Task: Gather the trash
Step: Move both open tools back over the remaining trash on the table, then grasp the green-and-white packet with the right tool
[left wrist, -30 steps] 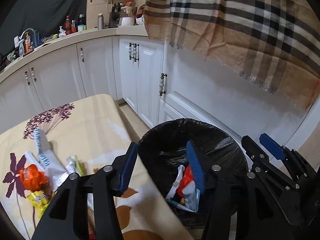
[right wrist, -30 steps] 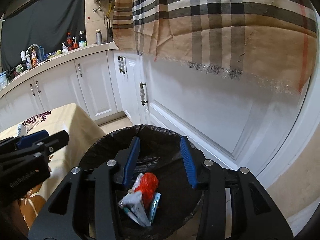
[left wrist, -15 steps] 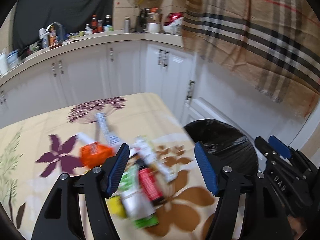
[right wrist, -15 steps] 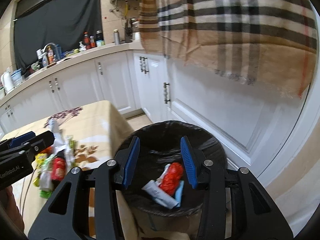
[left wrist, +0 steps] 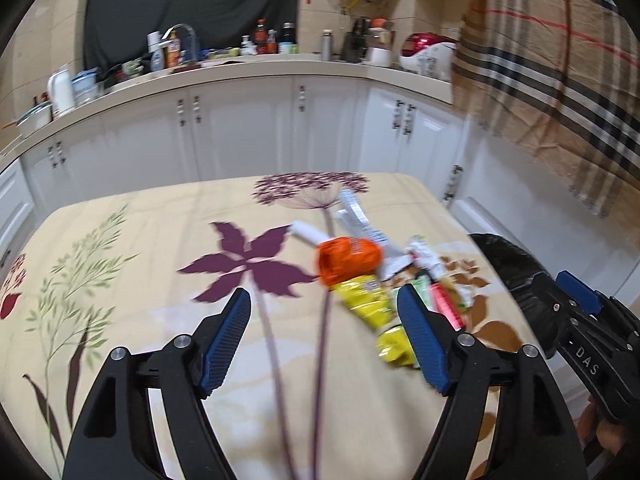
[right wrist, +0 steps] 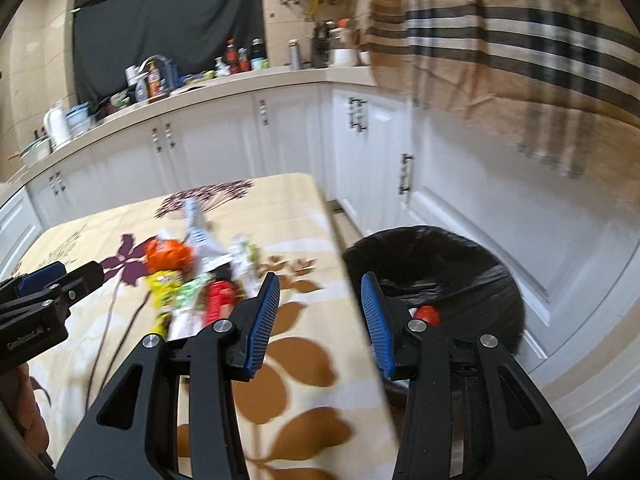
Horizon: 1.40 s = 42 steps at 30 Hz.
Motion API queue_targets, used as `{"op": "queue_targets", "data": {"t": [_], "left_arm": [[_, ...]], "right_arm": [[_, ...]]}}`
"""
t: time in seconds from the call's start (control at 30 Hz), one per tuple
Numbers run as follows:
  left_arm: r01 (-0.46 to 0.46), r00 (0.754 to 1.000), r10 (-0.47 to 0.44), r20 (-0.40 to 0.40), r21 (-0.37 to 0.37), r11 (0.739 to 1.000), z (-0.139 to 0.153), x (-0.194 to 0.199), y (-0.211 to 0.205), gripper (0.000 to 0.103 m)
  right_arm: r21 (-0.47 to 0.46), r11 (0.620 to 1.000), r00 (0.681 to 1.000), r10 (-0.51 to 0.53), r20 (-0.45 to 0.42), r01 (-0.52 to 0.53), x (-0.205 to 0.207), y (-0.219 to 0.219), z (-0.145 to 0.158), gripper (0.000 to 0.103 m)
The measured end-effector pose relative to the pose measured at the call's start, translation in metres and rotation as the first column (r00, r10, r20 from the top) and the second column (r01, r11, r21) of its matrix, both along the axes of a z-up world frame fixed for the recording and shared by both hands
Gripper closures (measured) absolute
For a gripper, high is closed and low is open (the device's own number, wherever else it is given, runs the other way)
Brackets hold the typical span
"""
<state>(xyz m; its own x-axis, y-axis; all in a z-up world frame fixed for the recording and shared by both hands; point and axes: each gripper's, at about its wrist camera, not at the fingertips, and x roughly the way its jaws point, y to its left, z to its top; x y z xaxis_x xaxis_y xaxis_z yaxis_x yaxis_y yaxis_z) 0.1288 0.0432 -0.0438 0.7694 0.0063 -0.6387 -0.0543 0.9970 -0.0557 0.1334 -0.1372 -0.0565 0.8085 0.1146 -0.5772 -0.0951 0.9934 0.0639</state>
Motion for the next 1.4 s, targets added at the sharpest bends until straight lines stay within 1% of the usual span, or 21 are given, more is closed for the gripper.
{"op": "queue_targets", "data": {"t": [0.17,0.37,0.4,0.47,0.5,0.63,0.97,1.0,1.03,1.07,1.2,1.23,1.4], "left_arm": [[-0.052,0.998,0.052,-0.022,0.005,0.999,-0.008,-0.007,0.029,0.029],[-0.092,0.995,0.092,-0.042,0.004,0.996,-0.015,-0.014,0.052,0.029],[-0.097,0.994,0.097,-0.045,0.003,0.995,-0.016,-0.014,0.056,0.029],[-0.106,0.993,0.106,-0.046,0.001,0.994,-0.017,-0.016,0.060,0.029],[-0.108,0.993,0.108,-0.048,-0.002,0.994,-0.018,-0.017,0.063,0.029],[-0.119,0.992,0.119,-0.046,-0.005,0.993,-0.018,-0.018,0.070,0.029],[-0.138,0.989,0.137,-0.056,-0.017,0.990,-0.022,-0.020,0.082,0.029],[-0.137,0.989,0.136,-0.059,-0.018,0.990,-0.023,-0.020,0.082,0.029],[-0.137,0.989,0.135,-0.061,-0.019,0.990,-0.024,-0.020,0.082,0.029],[-0.137,0.989,0.135,-0.062,-0.020,0.990,-0.024,-0.020,0.082,0.029],[-0.134,0.989,0.132,-0.066,-0.018,0.991,-0.026,-0.019,0.080,0.029],[-0.134,0.989,0.132,-0.068,-0.019,0.991,-0.026,-0.019,0.080,0.029],[-0.129,0.989,0.128,-0.069,-0.018,0.991,-0.026,-0.017,0.075,0.029]], "right_arm": [[-0.015,0.998,0.998,0.065,-0.019,-0.065,-0.003,0.029,-0.003,0.062],[-0.031,0.989,0.989,0.142,-0.046,-0.144,-0.005,0.064,-0.007,0.062],[-0.033,0.987,0.986,0.154,-0.055,-0.156,-0.005,0.068,-0.008,0.062],[-0.036,0.984,0.982,0.173,-0.072,-0.176,-0.003,0.075,-0.012,0.067],[-0.039,0.982,0.980,0.181,-0.081,-0.184,-0.003,0.079,-0.014,0.068],[-0.043,0.981,0.977,0.185,-0.110,-0.191,0.002,0.085,-0.019,0.072],[-0.041,0.982,0.968,0.175,-0.179,-0.185,0.011,0.092,-0.030,0.072],[-0.042,0.982,0.968,0.174,-0.183,-0.184,0.012,0.092,-0.031,0.073],[-0.043,0.982,0.966,0.174,-0.191,-0.185,0.013,0.092,-0.032,0.077],[-0.042,0.981,0.964,0.177,-0.196,-0.189,0.014,0.092,-0.033,0.077],[-0.041,0.981,0.965,0.178,-0.194,-0.189,0.013,0.092,-0.033,0.078],[-0.041,0.981,0.965,0.179,-0.192,-0.190,0.013,0.092,-0.032,0.082],[-0.049,0.980,0.970,0.183,-0.160,-0.193,0.008,0.093,-0.028,0.082]]}}
